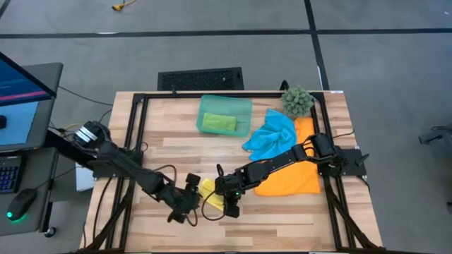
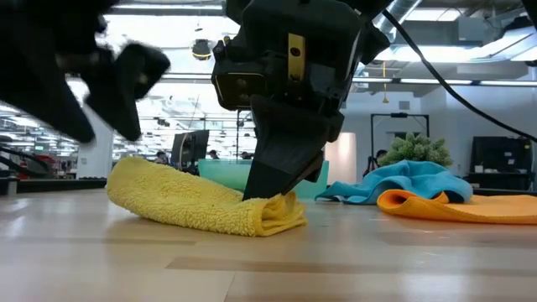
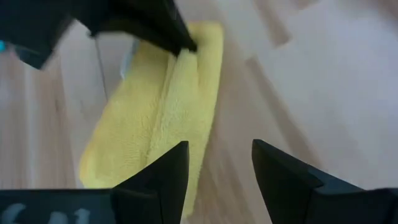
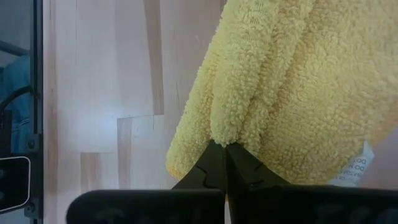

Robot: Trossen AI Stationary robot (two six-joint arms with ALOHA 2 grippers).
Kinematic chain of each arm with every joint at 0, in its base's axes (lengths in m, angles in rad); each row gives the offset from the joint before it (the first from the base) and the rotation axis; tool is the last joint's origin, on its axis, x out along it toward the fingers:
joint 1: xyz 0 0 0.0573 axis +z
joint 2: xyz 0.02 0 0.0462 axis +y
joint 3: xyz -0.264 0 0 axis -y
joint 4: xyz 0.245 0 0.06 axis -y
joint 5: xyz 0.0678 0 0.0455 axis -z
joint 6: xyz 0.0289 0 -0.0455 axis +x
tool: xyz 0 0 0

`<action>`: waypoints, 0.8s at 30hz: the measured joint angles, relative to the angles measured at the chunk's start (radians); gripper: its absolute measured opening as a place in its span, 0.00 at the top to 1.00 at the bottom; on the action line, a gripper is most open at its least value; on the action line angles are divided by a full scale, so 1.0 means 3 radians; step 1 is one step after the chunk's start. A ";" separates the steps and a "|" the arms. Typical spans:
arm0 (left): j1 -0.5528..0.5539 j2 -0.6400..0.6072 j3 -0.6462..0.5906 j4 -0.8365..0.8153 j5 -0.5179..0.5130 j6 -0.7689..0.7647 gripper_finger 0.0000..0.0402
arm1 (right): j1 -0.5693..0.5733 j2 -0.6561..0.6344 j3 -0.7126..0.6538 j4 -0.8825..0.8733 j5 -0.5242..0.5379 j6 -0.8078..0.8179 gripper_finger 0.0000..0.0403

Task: Roll microfiber towels into tight, uniform cylinder then place into a basket
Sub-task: Roll the yellow microfiber cloth

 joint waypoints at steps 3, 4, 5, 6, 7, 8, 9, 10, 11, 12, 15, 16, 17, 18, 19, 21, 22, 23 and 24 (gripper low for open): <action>0.0082 0.0183 0.0000 -0.0011 -0.0003 0.0048 0.58 | 0.0001 0.0000 0.0000 -0.0001 0.0002 -0.0002 0.98; 0.0116 0.0231 0.0000 0.0016 -0.0007 0.0055 0.58 | 0.0001 0.0000 0.0000 -0.0003 -0.0006 -0.0004 0.98; 0.0155 0.0267 0.0000 0.0021 -0.0008 0.0056 0.58 | 0.0001 0.0000 0.0000 -0.0001 -0.0009 -0.0007 0.98; 0.0194 0.0289 0.0000 0.0013 -0.0010 0.0057 0.58 | 0.0001 0.0000 0.0000 -0.0001 -0.0013 -0.0015 0.98; 0.0231 0.0300 0.0000 0.0017 -0.0010 0.0049 0.58 | 0.0001 0.0000 0.0000 -0.0001 -0.0034 -0.0044 0.97; 0.0268 0.0301 0.0001 0.0009 -0.0010 0.0037 0.58 | 0.0000 0.0000 0.0000 -0.0001 -0.0058 -0.0071 0.97; 0.0300 0.0300 0.0001 0.0003 -0.0003 0.0024 0.58 | 0.0000 0.0000 0.0000 0.0000 -0.0064 -0.0084 0.97; 0.0332 0.0300 0.0001 0.0000 0.0015 -0.0007 0.58 | 0.0001 0.0000 0.0000 0.0000 -0.0060 -0.0087 0.97; 0.0361 0.0300 0.0001 -0.0014 0.0035 -0.0044 0.58 | 0.0001 0.0000 0.0000 0.0000 -0.0064 -0.0088 0.97; 0.0387 0.0300 0.0001 -0.0013 0.0101 -0.0064 0.58 | 0.0001 0.0000 0.0000 0.0000 -0.0065 -0.0088 0.97; 0.0458 0.0326 0.0003 -0.0016 0.0379 -0.0178 0.58 | 0.0001 0.0000 0.0000 0.0000 -0.0070 -0.0149 0.97; 0.0480 0.0354 0.0006 -0.0007 0.0469 -0.0235 0.58 | 0.0001 0.0000 0.0000 0.0000 -0.0072 -0.0173 0.96; 0.0493 0.0363 0.0000 -0.0013 0.0518 -0.0270 0.58 | 0.0001 0.0001 0.0000 0.0001 -0.0073 -0.0177 0.96; 0.0510 0.0385 -0.0006 -0.0004 0.0569 -0.0312 0.58 | 0.0000 0.0001 -0.0001 0.0004 -0.0071 -0.0177 0.95; 0.0523 0.0438 -0.0007 0.0028 0.0615 -0.0337 0.58 | -0.0003 0.0001 -0.0001 0.0003 -0.0075 -0.0178 0.94; 0.0527 0.0487 -0.0028 0.0043 0.0628 -0.0348 0.58 | -0.0004 0.0003 -0.0005 0.0016 -0.0082 -0.0184 0.91; 0.0527 0.0511 -0.0030 0.0044 0.0623 -0.0350 0.58 | -0.0004 0.0003 -0.0006 0.0021 -0.0082 -0.0184 0.89; 0.0526 0.0528 -0.0031 0.0050 0.0607 -0.0351 0.58 | -0.0004 0.0005 -0.0006 0.0022 -0.0086 -0.0193 0.88; 0.0525 0.0533 -0.0029 0.0053 0.0595 -0.0364 0.58 | -0.0007 0.0005 -0.0006 0.0025 -0.0087 -0.0208 0.86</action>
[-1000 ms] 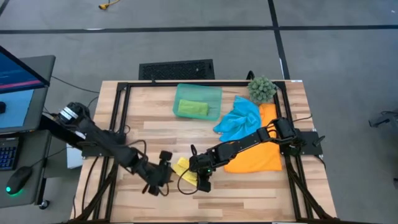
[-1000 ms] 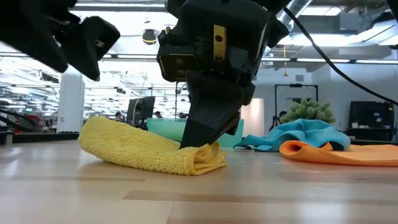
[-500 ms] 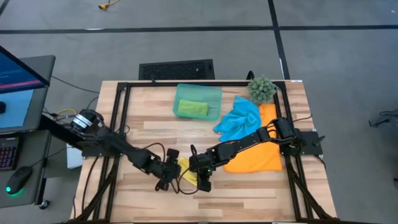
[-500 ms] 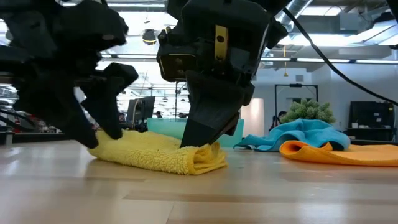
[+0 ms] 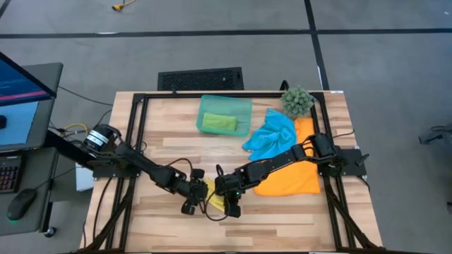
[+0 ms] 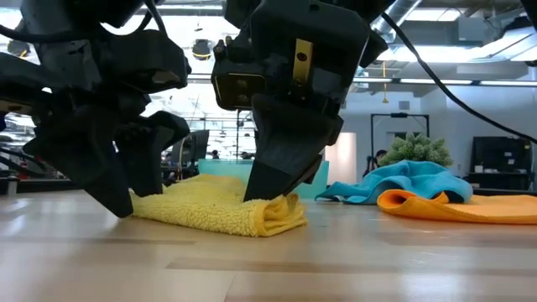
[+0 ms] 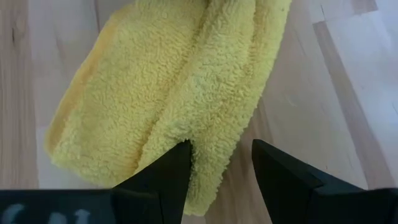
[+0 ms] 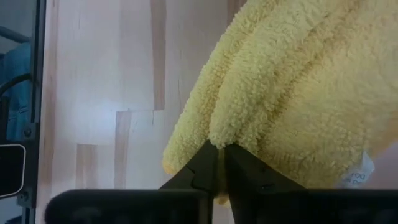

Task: Roll microfiber towels into tight, uniform cylinder then place into a basket
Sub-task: Roll the yellow microfiber cloth

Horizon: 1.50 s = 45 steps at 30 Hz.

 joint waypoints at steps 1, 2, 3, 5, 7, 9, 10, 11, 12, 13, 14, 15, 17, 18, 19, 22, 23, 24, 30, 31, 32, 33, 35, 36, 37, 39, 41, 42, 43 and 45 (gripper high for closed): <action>-0.0001 0.0003 0.0000 -0.0001 -0.0015 -0.0024 0.58 | -0.0005 0.0000 -0.0001 0.0005 0.0000 -0.0013 0.84; -0.0001 0.0005 -0.0001 0.0006 -0.0018 -0.0049 0.58 | -0.0012 0.0000 -0.0001 0.0005 -0.0006 -0.0040 0.83; 0.0000 0.0006 -0.0004 0.0021 -0.0018 -0.0059 0.58 | -0.0020 -0.0006 -0.0001 0.0000 -0.0030 -0.0054 0.82; 0.0000 0.0017 -0.0008 0.0075 -0.0020 -0.0058 0.58 | -0.0040 -0.0047 -0.0005 -0.0039 -0.0109 -0.0054 0.80; 0.0003 0.0021 -0.0008 0.0091 -0.0005 -0.0060 0.58 | -0.0061 -0.0098 -0.0013 -0.0061 -0.0158 -0.0046 0.79; 0.0003 0.0022 -0.0008 0.0093 0.0004 -0.0099 0.58 | -0.0061 -0.0184 -0.0025 -0.0149 -0.0120 -0.0081 0.79; 0.0003 0.0022 -0.0009 0.0093 0.0003 -0.0130 0.58 | -0.0057 -0.0232 -0.0029 -0.0174 -0.0116 -0.0138 0.79; 0.0003 0.0022 -0.0009 0.0095 0.0004 -0.0161 0.58 | -0.0046 -0.0282 -0.0029 -0.0215 -0.0102 -0.0200 0.79; 0.0002 0.0023 -0.0009 0.0098 0.0005 -0.0200 0.58 | -0.0033 -0.0344 -0.0029 -0.0264 -0.0063 -0.0246 0.80; -0.0004 0.0023 -0.0009 0.0098 0.0005 -0.0231 0.58 | -0.0018 -0.0414 -0.0029 -0.0344 0.0007 -0.0289 0.80; -0.0004 0.0023 -0.0009 0.0097 0.0005 -0.0259 0.58 | -0.0001 -0.0478 -0.0027 -0.0465 0.0091 -0.0319 0.80; -0.0007 0.0023 -0.0009 0.0098 0.0005 -0.0289 0.58 | 0.0011 -0.0529 -0.0023 -0.0587 0.0182 -0.0352 0.80; -0.0010 0.0023 -0.0010 0.0102 0.0008 -0.0357 0.58 | 0.0039 -0.0602 -0.0021 -0.0869 0.0385 -0.0423 0.80; -0.0011 0.0023 -0.0010 0.0106 0.0008 -0.0390 0.58 | 0.0060 -0.0638 -0.0022 -0.1016 0.0469 -0.0464 0.80; -0.0014 0.0023 -0.0011 0.0109 0.0008 -0.0421 0.58 | 0.0087 -0.0678 -0.0023 -0.1125 0.0538 -0.0511 0.80; -0.0014 0.0023 -0.0013 0.0118 0.0008 -0.0559 0.58 | 0.0234 -0.0776 -0.0022 -0.1263 0.0745 -0.0671 0.80; -0.0014 0.0023 -0.0014 0.0127 0.0008 -0.0640 0.58 | 0.0303 -0.0783 -0.0021 -0.1248 0.0845 -0.0722 0.80; -0.0014 0.0023 -0.0015 0.0140 0.0007 -0.0750 0.58 | 0.0379 -0.0783 -0.0022 -0.1190 0.0950 -0.0749 0.80; -0.0014 0.0036 -0.0029 0.0413 0.0025 -0.1569 0.58 | 0.0801 -0.0745 -0.0013 -0.0723 0.1398 -0.0984 0.80; -0.0014 0.0037 -0.0029 0.0466 0.0036 -0.1639 0.58 | 0.0870 -0.0740 -0.0013 -0.0686 0.1541 -0.1069 0.80; -0.0014 0.0039 -0.0032 0.0518 0.0053 -0.1709 0.58 | 0.0927 -0.0740 -0.0014 -0.0636 0.1702 -0.1153 0.80; -0.0014 0.0040 -0.0030 0.0557 0.0066 -0.1787 0.58 | 0.0980 -0.0740 -0.0013 -0.0550 0.1890 -0.1254 0.80; -0.0012 0.0041 -0.0031 0.0624 0.0077 -0.1945 0.58 | 0.1033 -0.0745 -0.0009 -0.0514 0.2159 -0.1422 0.80; -0.0006 0.0042 -0.0031 0.0648 0.0087 -0.1992 0.58 | 0.1036 -0.0745 -0.0010 -0.0527 0.2223 -0.1483 0.80; -0.0003 0.0043 -0.0031 0.0663 0.0097 -0.2016 0.58 | 0.1026 -0.0745 -0.0010 -0.0541 0.2255 -0.1529 0.80; -0.0004 0.0043 -0.0031 0.0667 0.0090 -0.2029 0.58 | 0.0987 -0.0745 -0.0010 -0.0539 0.2271 -0.1593 0.80; -0.0003 0.0043 -0.0030 0.0670 0.0086 -0.2029 0.58 | 0.0935 -0.0745 -0.0010 -0.0553 0.2209 -0.1601 0.80; -0.0004 0.0043 -0.0029 0.0672 0.0084 -0.2029 0.58 | 0.0906 -0.0745 -0.0010 -0.0586 0.2121 -0.1600 0.80; -0.0003 0.0043 -0.0029 0.0672 0.0084 -0.2029 0.58 | 0.0873 -0.0745 -0.0010 -0.0613 0.2027 -0.1598 0.79; -0.0004 0.0041 -0.0029 0.0673 0.0081 -0.2029 0.58 | 0.0817 -0.0745 -0.0011 -0.0680 0.1899 -0.1511 0.76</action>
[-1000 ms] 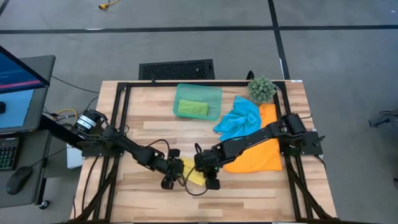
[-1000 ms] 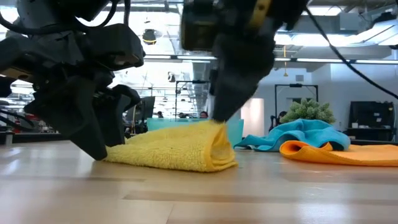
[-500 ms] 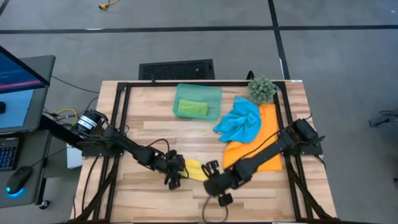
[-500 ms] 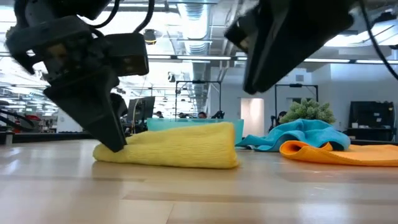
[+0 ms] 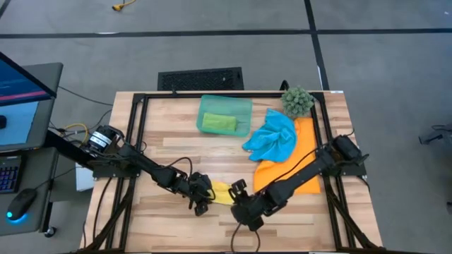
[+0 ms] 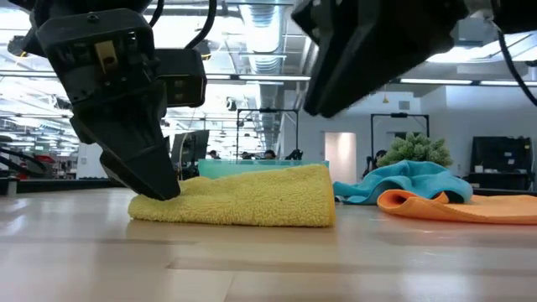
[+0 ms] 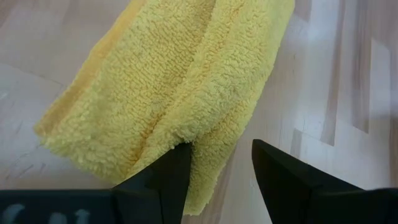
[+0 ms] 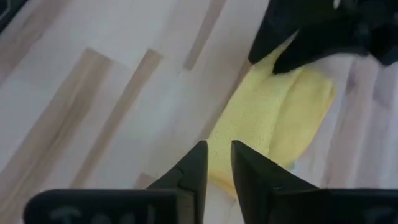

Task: Roll microfiber towels into tight, uniform cylinder then place into a basket
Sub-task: Roll the yellow microfiber cloth

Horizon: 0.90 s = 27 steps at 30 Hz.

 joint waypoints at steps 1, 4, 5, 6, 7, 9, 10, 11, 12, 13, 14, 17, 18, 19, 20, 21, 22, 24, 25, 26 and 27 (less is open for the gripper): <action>0.0000 0.0000 0.0001 0.0000 0.0000 0.0000 0.58 | -0.0025 0.0000 -0.0016 0.0019 -0.0040 0.0035 0.74; 0.0000 0.0000 0.0001 0.0001 -0.0009 -0.0001 0.58 | -0.0074 0.0000 -0.0123 0.0123 -0.0079 0.0036 0.65; 0.0000 0.0000 0.0002 0.0001 -0.0011 0.0001 0.58 | -0.0087 0.0000 -0.0171 0.0184 -0.0086 -0.0011 0.62; 0.0000 0.0000 0.0002 0.0001 -0.0011 0.0010 0.58 | -0.0100 0.0000 -0.0214 0.0247 -0.0119 -0.0074 0.59; 0.0000 0.0000 0.0003 0.0001 -0.0013 0.0017 0.58 | -0.0101 0.0000 -0.0251 0.0292 -0.0139 -0.0143 0.57; 0.0000 0.0000 0.0004 0.0003 -0.0014 0.0024 0.58 | -0.0097 0.0000 -0.0324 0.0373 -0.0129 -0.0219 0.52; 0.0000 0.0000 0.0004 0.0003 -0.0016 0.0028 0.58 | -0.0096 0.0000 -0.0352 0.0398 -0.0096 -0.0223 0.51; 0.0000 0.0000 0.0004 0.0003 -0.0017 0.0029 0.58 | -0.0097 0.0000 -0.0371 0.0426 -0.0055 -0.0198 0.49; 0.0000 -0.0001 0.0004 0.0003 -0.0017 0.0029 0.58 | -0.0109 0.0000 -0.0376 0.0456 -0.0049 -0.0185 0.49; 0.0000 -0.0001 0.0004 0.0003 -0.0017 0.0028 0.58 | -0.0122 0.0000 -0.0381 0.0505 -0.0070 -0.0182 0.48; 0.0000 -0.0001 0.0004 0.0004 -0.0020 0.0028 0.58 | -0.0137 0.0000 -0.0390 0.0556 -0.0107 -0.0181 0.48; 0.0000 -0.0001 0.0004 0.0004 -0.0021 0.0029 0.58 | -0.0186 0.0098 -0.0419 0.0664 -0.0169 -0.0175 0.48; 0.0000 -0.0001 0.0005 0.0004 -0.0020 0.0028 0.58 | -0.0204 0.0145 -0.0426 0.0648 -0.0176 -0.0174 0.48; 0.0000 -0.0001 0.0005 0.0008 -0.0022 0.0028 0.58 | -0.0212 0.0159 -0.0445 0.0574 -0.0176 -0.0175 0.49; 0.0000 -0.0001 0.0006 0.0004 -0.0025 0.0029 0.58 | -0.0218 0.0193 -0.0439 0.0605 -0.0179 -0.0175 0.49; 0.0001 -0.0001 0.0008 -0.0007 -0.0023 0.0028 0.58 | -0.0229 0.0246 -0.0401 0.0707 -0.0195 -0.0173 0.50; 0.0001 -0.0002 0.0009 -0.0011 -0.0017 0.0028 0.58 | -0.0238 0.0287 -0.0393 0.0711 -0.0196 -0.0167 0.50; 0.0001 -0.0001 0.0010 -0.0018 -0.0010 0.0029 0.58 | -0.0264 0.0337 -0.0407 0.0579 -0.0168 -0.0025 0.51; 0.0004 -0.0003 0.0010 -0.0027 0.0008 0.0028 0.58 | -0.0284 0.0373 -0.0399 0.0612 -0.0191 0.0086 0.52; 0.0005 -0.0004 0.0010 -0.0024 0.0012 0.0029 0.58 | -0.0300 0.0404 -0.0393 0.0604 -0.0225 0.0203 0.52; 0.0003 -0.0004 0.0009 -0.0023 0.0008 0.0029 0.58 | -0.0308 0.0405 -0.0393 0.0586 -0.0252 0.0291 0.52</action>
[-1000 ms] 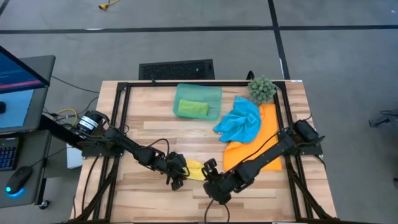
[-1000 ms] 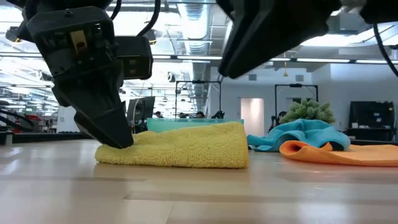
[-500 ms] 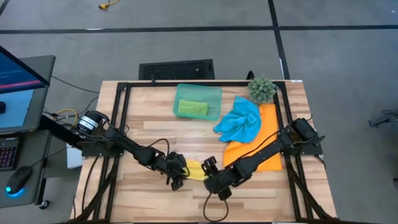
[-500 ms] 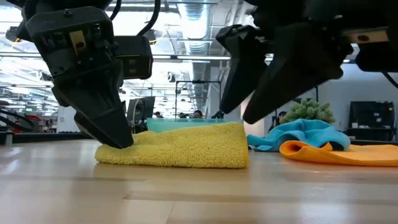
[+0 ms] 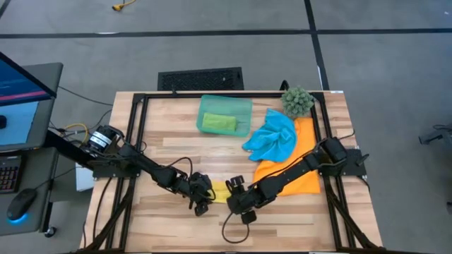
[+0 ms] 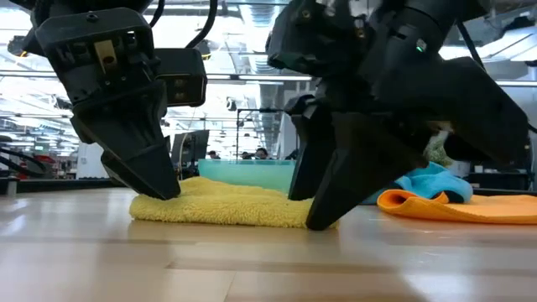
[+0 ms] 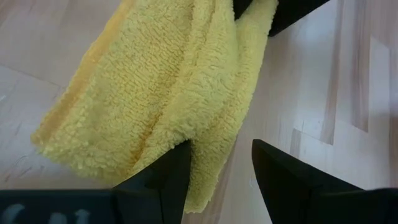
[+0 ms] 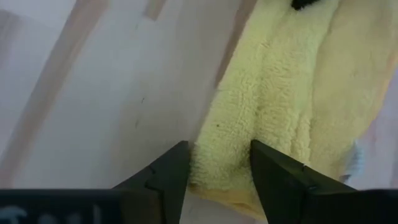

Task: Roll microfiber towels into tight, uniform cylinder then place into a basket
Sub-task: Roll the yellow microfiber cloth

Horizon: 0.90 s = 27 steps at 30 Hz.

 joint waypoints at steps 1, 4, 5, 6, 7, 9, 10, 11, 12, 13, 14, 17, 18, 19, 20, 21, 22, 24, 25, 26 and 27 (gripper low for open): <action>0.0000 0.0000 0.0000 -0.0002 0.0003 0.0000 0.58 | -0.0003 0.0000 -0.0002 0.0004 -0.0017 0.0066 0.53; 0.0000 0.0000 0.0000 0.0006 0.0002 0.0001 0.58 | 0.0000 0.0004 -0.0003 -0.0006 -0.0054 0.0171 0.54; 0.0000 0.0000 0.0000 0.0006 0.0006 0.0021 0.58 | 0.0000 0.0008 -0.0004 -0.0004 -0.0051 0.0219 0.54; 0.0000 0.0000 0.0000 0.0009 0.0005 0.0055 0.58 | 0.0000 0.0008 -0.0004 -0.0005 -0.0049 0.0255 0.55; 0.0000 0.0000 0.0000 0.0015 0.0005 0.0104 0.58 | 0.0000 0.0009 -0.0003 -0.0006 -0.0047 0.0287 0.56; -0.0015 0.0000 -0.0001 0.0022 -0.0002 0.0209 0.58 | -0.0007 0.0012 -0.0004 -0.0006 -0.0047 0.0320 0.58; -0.0025 0.0000 -0.0001 0.0023 -0.0017 0.0266 0.58 | -0.0012 0.0013 -0.0005 -0.0006 -0.0047 0.0325 0.60; -0.0038 0.0001 -0.0001 0.0023 -0.0038 0.0328 0.58 | -0.0021 0.0013 -0.0015 0.0000 -0.0046 0.0343 0.62; -0.0055 0.0001 -0.0001 0.0023 -0.0065 0.0388 0.58 | -0.0031 0.0013 -0.0025 0.0008 -0.0049 0.0386 0.65; -0.0073 0.0002 -0.0001 0.0024 -0.0091 0.0452 0.58 | -0.0048 0.0013 -0.0030 0.0010 -0.0050 0.0444 0.68; -0.0090 0.0003 -0.0001 0.0027 -0.0116 0.0520 0.58 | -0.0064 0.0013 -0.0042 0.0017 -0.0055 0.0497 0.71; -0.0140 0.0003 -0.0002 0.0025 -0.0178 0.0725 0.58 | -0.0105 0.0012 -0.0051 0.0020 -0.0076 0.0533 0.81; -0.0157 0.0004 -0.0003 0.0024 -0.0183 0.0794 0.58 | -0.0113 0.0010 -0.0053 0.0018 -0.0086 0.0534 0.85; -0.0173 0.0004 -0.0003 0.0025 -0.0187 0.0857 0.58 | -0.0120 0.0009 -0.0053 0.0018 -0.0090 0.0534 0.88; -0.0190 0.0003 -0.0003 0.0025 -0.0210 0.0917 0.58 | -0.0125 0.0008 -0.0054 0.0018 -0.0100 0.0534 0.91; -0.0213 0.0004 -0.0003 0.0024 -0.0243 0.0973 0.58 | -0.0130 0.0007 -0.0055 0.0018 -0.0117 0.0534 0.94; -0.0236 0.0004 -0.0003 0.0024 -0.0289 0.1037 0.58 | -0.0131 0.0006 -0.0055 0.0018 -0.0139 0.0534 0.96; -0.0288 0.0004 -0.0004 0.0022 -0.0398 0.1160 0.58 | -0.0134 0.0004 -0.0059 0.0033 -0.0169 0.0543 0.97; -0.0311 0.0005 -0.0004 0.0021 -0.0444 0.1214 0.58 | -0.0134 0.0003 -0.0063 0.0049 -0.0188 0.0562 0.96; -0.0334 0.0005 -0.0005 0.0020 -0.0481 0.1277 0.58 | -0.0138 -0.0002 -0.0065 0.0059 -0.0226 0.0581 0.95; -0.0360 0.0005 -0.0005 0.0018 -0.0505 0.1345 0.58 | -0.0142 -0.0003 -0.0065 0.0066 -0.0271 0.0589 0.94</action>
